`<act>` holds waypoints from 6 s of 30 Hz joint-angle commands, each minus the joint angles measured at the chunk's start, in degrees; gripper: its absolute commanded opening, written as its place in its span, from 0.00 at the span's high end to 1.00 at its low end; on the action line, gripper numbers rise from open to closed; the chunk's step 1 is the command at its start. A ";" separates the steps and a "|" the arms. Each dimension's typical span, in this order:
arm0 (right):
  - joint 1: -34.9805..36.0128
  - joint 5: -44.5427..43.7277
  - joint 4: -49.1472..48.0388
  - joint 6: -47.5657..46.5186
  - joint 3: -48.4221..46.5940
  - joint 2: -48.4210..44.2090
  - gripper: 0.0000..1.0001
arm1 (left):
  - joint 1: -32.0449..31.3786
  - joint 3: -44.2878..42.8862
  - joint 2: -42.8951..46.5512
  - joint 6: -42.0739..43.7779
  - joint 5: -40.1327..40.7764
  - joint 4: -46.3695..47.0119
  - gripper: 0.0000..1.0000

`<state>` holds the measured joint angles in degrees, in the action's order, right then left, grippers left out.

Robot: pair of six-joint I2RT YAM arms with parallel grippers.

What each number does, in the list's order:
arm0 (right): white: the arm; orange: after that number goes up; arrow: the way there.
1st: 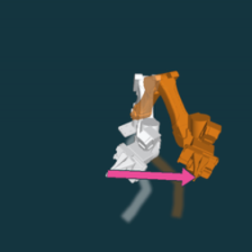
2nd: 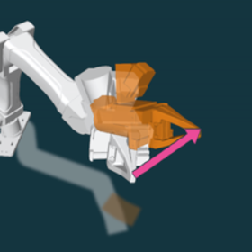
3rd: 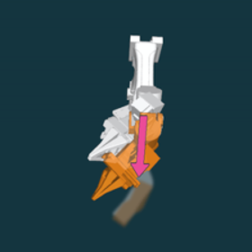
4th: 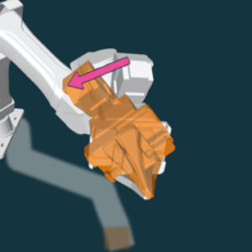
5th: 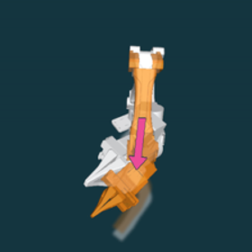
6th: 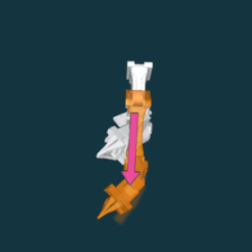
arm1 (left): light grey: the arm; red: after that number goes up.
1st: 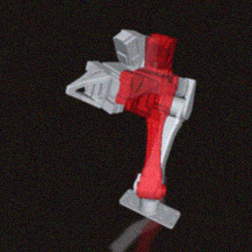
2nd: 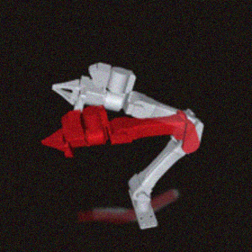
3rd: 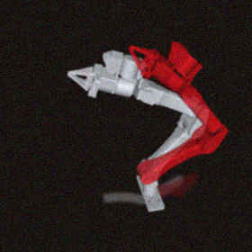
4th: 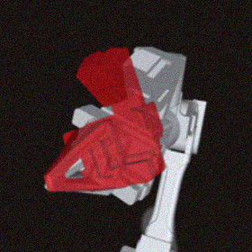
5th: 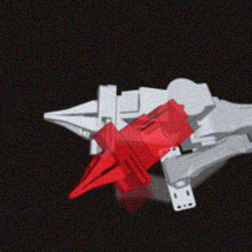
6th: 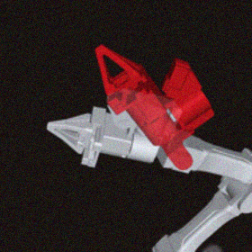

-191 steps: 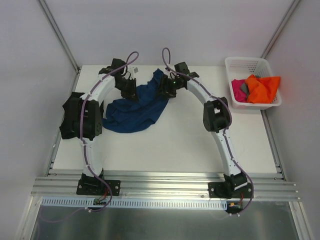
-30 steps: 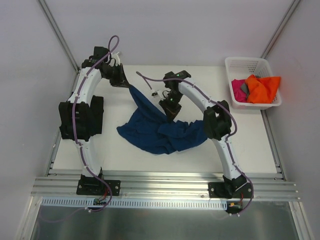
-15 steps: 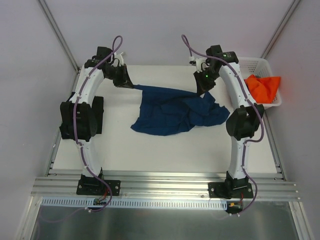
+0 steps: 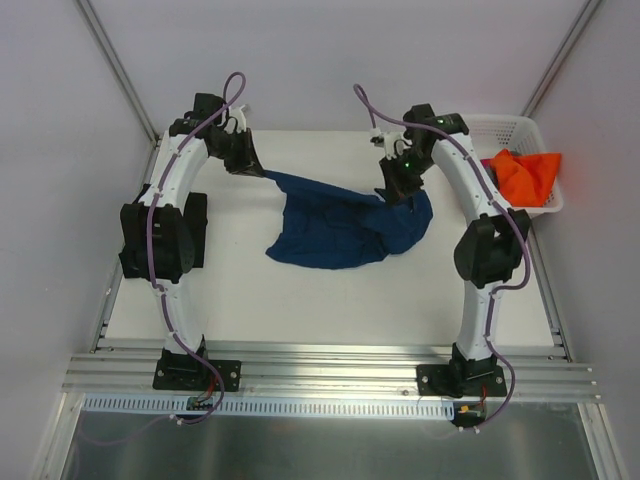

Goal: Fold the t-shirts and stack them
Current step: Flatten the tshirt out

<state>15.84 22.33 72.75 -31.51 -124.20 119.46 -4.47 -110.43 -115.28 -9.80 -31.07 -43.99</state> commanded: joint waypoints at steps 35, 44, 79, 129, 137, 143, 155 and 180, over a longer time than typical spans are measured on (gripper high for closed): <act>11.14 -9.14 2.58 0.48 -18.79 23.10 0.49 | 0.16 -0.93 3.22 0.49 2.24 0.66 1.00; 12.20 -13.97 -0.33 0.48 -22.39 23.63 0.49 | -0.71 -0.75 3.40 0.57 2.24 0.74 1.00; 11.33 -21.89 -3.93 -0.13 -25.39 23.63 0.94 | -2.38 -1.10 2.61 0.40 2.59 1.09 1.00; -3.00 -37.09 -22.03 0.48 -13.19 -36.47 0.99 | -5.55 -23.34 26.86 24.40 26.86 8.66 1.00; -9.15 -22.86 -17.75 10.49 8.52 -53.18 0.99 | -5.64 -7.63 40.37 17.02 15.52 6.11 1.00; -15.12 -16.53 -13.60 13.22 10.48 -58.55 0.99 | -5.73 10.84 52.87 12.01 12.35 5.31 1.00; -23.04 -13.28 -20.10 16.65 14.16 -65.85 0.99 | -3.97 6.90 54.47 17.89 15.34 5.14 1.00; -23.04 -16.36 -33.74 17.61 -7.99 -29.62 0.99 | -5.11 -27.13 14.28 25.71 23.33 5.23 1.00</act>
<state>-6.66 5.32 42.24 -14.50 -129.21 92.62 -9.02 -135.06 -104.84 13.91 -9.82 -41.01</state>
